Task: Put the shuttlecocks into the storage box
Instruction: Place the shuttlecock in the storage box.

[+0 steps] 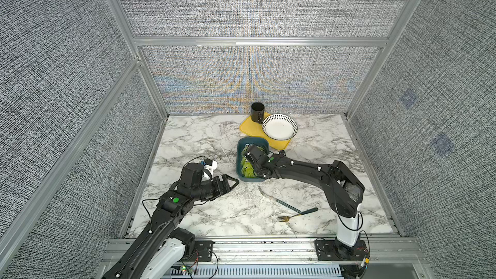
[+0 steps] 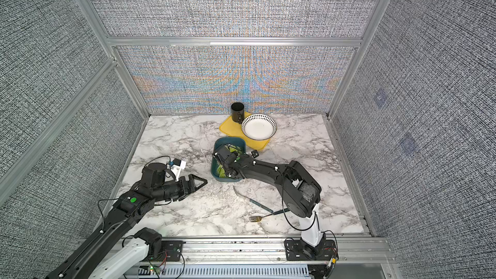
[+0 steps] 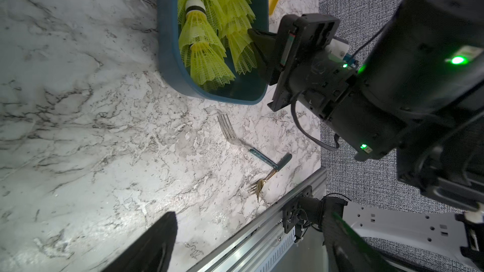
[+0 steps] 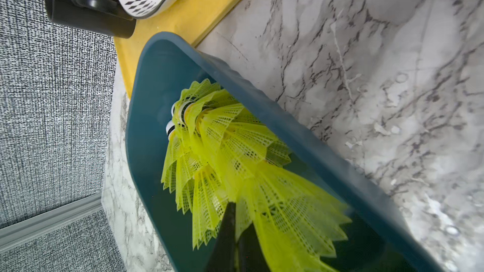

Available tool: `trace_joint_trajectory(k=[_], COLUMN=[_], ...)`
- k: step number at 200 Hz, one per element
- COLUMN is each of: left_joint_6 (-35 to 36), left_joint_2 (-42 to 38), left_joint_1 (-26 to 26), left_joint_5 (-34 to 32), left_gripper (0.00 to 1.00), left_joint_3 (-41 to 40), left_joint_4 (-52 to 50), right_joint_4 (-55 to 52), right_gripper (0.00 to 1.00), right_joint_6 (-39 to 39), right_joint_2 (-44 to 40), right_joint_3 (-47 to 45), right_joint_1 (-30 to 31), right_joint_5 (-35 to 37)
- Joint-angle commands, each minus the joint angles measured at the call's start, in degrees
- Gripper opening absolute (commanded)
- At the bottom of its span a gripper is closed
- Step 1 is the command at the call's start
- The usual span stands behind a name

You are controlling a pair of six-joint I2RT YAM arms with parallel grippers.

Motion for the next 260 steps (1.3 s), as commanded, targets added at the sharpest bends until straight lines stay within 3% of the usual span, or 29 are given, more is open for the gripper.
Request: trace_joint_trajectory(k=[1,67,111,133,179,225,260], left_joint_6=[-1.81,-4.29,-6.48,-5.79,-5.46,-5.77,-6.03], left_joint_2=[1.91,12.59,19.09,20.95,20.49,19.21,18.05], left_joint_1=[0.26,1.85,2.34,2.47,2.47,2.43,2.46], left_joint_5=[-1.4,0.97,3.01,4.28,4.15,3.72,3.62], left_gripper=[0.9,0.91,0.91,0.91,0.91,0.91,0.91], left_joint_3=[-0.74,0.25,0.95,2.55,2.98,3.32,3.33], left_joint_4=[5.72,12.21,15.9,15.77,15.11,14.58,14.34], right_joint_4=[2.56,3.5,4.69,4.91,2.48,-2.49,-2.11], right_gripper=[0.0,0.0,0.06,0.13,0.36,0.44,0.57], right_joint_6=[-0.2,-0.24,-1.07,-1.43,-1.29,1.67,2.22], right_joint_2=[-0.28,-0.39,-0.92,-0.89,-2.36,-2.61,-2.7], right_joint_3=[-0.75,-2.02,-3.08,-3.09,-2.63,-0.78,-1.31], right_joint_1=[0.04,-0.05,-0.27,-0.4,-0.4,-0.41,-0.46], right_joint_5=[0.52,-0.71,-0.97,-1.4,-2.72,-6.21,-7.72])
